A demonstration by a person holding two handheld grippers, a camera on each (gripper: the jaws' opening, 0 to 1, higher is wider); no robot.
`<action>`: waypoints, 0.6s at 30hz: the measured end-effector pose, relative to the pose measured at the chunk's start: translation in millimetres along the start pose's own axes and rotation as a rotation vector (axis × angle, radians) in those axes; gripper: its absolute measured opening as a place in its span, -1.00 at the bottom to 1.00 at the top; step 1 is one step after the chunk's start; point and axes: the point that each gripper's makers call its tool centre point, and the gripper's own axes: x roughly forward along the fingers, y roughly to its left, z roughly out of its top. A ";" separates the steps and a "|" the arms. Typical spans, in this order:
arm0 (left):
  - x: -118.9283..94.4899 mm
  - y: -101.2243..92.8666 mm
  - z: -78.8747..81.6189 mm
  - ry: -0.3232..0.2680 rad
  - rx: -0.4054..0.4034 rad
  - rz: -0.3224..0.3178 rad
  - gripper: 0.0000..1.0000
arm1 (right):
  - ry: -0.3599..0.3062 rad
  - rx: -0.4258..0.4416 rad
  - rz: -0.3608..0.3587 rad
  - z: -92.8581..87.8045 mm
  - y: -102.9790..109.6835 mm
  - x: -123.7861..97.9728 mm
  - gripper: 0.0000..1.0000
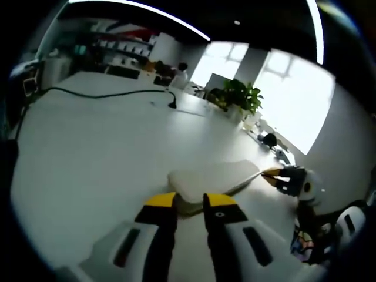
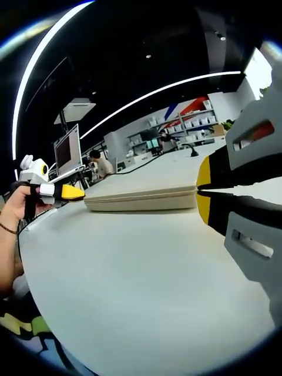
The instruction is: Arrange the utensils inside the cutlery case until each visible utensil rests in its matching compartment.
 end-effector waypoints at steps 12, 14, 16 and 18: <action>-9.3 -30.6 13.1 0.106 0.639 0.045 -0.28 | -0.005 0.011 0.007 0.8 0.0 0.4 -0.99; -5.2 -33.0 12.6 0.183 0.739 0.067 0.01 | -0.005 0.012 0.006 1.3 0.3 0.4 -0.99; -0.1 -40.5 10.7 0.252 0.863 0.016 0.10 | -0.007 0.017 0.006 1.7 0.6 0.4 -0.99; 4.0 -48.6 5.6 0.312 0.901 -0.072 0.07 | -0.008 0.020 0.007 1.9 0.8 0.5 -0.99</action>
